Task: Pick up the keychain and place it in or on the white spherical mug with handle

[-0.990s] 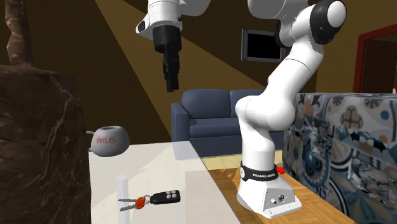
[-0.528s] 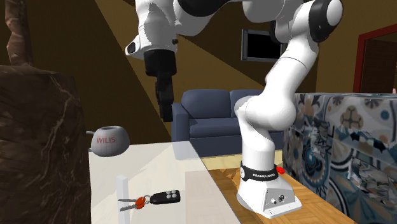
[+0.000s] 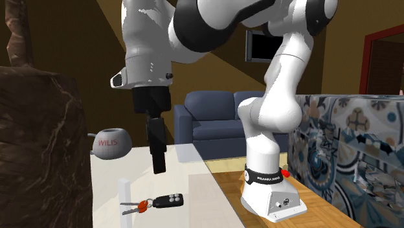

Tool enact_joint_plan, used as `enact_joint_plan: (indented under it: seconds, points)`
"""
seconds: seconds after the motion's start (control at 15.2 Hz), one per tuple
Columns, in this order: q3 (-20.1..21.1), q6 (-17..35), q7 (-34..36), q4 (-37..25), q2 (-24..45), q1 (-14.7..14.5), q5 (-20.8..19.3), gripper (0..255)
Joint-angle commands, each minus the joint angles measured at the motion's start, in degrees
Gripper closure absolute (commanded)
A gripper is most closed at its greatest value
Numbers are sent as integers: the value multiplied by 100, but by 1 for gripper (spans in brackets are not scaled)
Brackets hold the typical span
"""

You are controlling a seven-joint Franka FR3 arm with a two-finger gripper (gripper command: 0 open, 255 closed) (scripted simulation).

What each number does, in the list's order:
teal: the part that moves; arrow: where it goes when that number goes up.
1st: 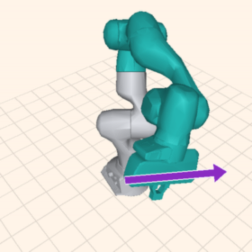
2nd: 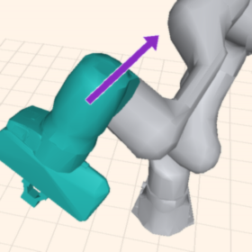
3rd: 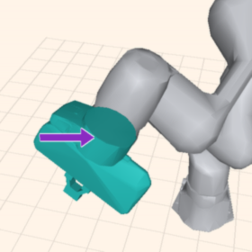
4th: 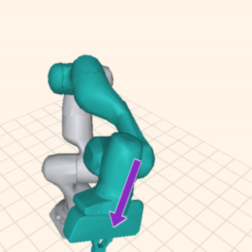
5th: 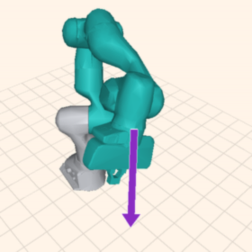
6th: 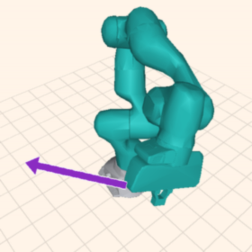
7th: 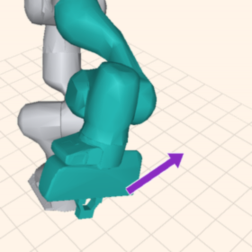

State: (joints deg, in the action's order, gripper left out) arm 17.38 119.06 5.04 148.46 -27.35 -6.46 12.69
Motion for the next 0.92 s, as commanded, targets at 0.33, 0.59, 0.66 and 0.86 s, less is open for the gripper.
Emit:
enact_joint_plan:
  seconds: [0.33,0.59,0.66,0.86]
  points:
    - [264,892,147,231,617,-49,50,0]
    - [321,1232,160,372,817,-49,58,0]
    - [320,1232,160,372,817,-49,58,0]
    - [320,1232,161,372,817,-49,57,0]
